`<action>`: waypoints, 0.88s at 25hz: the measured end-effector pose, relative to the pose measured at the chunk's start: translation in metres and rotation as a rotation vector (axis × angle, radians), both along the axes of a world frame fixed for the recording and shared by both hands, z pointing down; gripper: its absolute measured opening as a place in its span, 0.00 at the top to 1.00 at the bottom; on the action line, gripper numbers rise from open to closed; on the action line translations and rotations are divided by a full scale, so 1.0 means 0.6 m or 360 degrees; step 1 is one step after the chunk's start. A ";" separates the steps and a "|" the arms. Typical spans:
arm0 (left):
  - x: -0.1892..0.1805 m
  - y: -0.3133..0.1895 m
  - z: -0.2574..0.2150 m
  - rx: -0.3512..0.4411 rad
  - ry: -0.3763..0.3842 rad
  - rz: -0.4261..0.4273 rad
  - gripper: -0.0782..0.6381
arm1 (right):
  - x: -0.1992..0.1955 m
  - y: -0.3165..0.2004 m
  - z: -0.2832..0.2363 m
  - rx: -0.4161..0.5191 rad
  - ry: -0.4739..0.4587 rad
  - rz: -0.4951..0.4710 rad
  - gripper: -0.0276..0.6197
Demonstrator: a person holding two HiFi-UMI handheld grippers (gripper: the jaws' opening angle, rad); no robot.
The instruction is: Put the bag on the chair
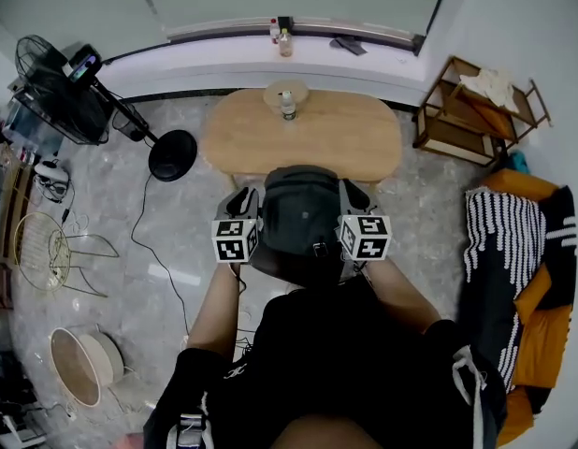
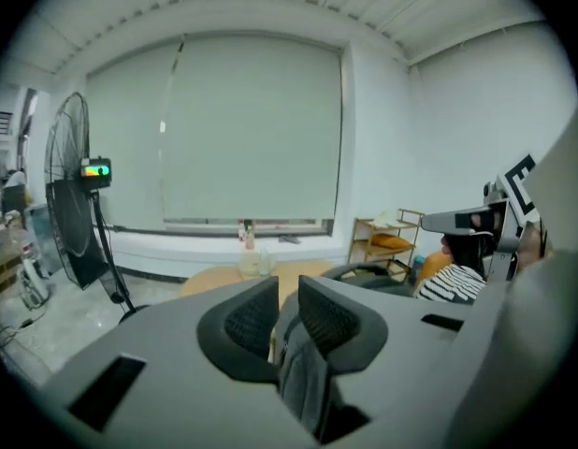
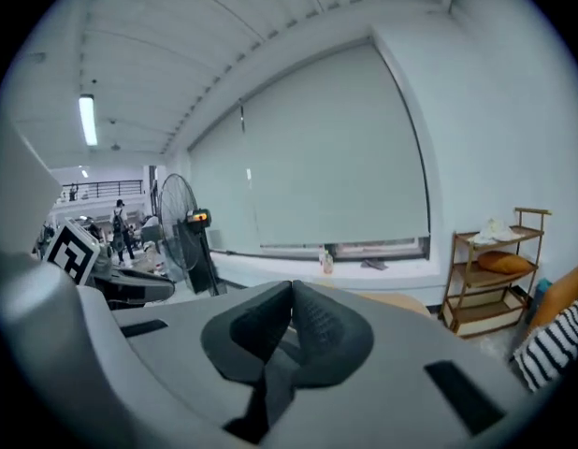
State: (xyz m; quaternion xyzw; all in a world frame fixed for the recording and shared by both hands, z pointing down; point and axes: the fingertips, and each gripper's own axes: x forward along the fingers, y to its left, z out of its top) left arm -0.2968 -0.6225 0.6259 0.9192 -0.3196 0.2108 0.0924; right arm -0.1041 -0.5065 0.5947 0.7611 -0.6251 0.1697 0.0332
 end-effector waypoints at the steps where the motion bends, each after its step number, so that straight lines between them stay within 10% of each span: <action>1: -0.005 0.000 -0.032 0.0049 0.0051 -0.0023 0.79 | 0.000 -0.001 -0.026 0.0053 0.0027 0.0005 0.93; 11: -0.058 0.031 -0.230 0.0294 0.0351 -0.0160 0.85 | -0.032 0.016 -0.200 0.0366 0.0200 -0.0064 0.94; 22: -0.073 0.055 -0.231 0.0358 0.0238 -0.0139 0.85 | -0.028 0.042 -0.194 0.0355 0.0161 -0.0026 0.94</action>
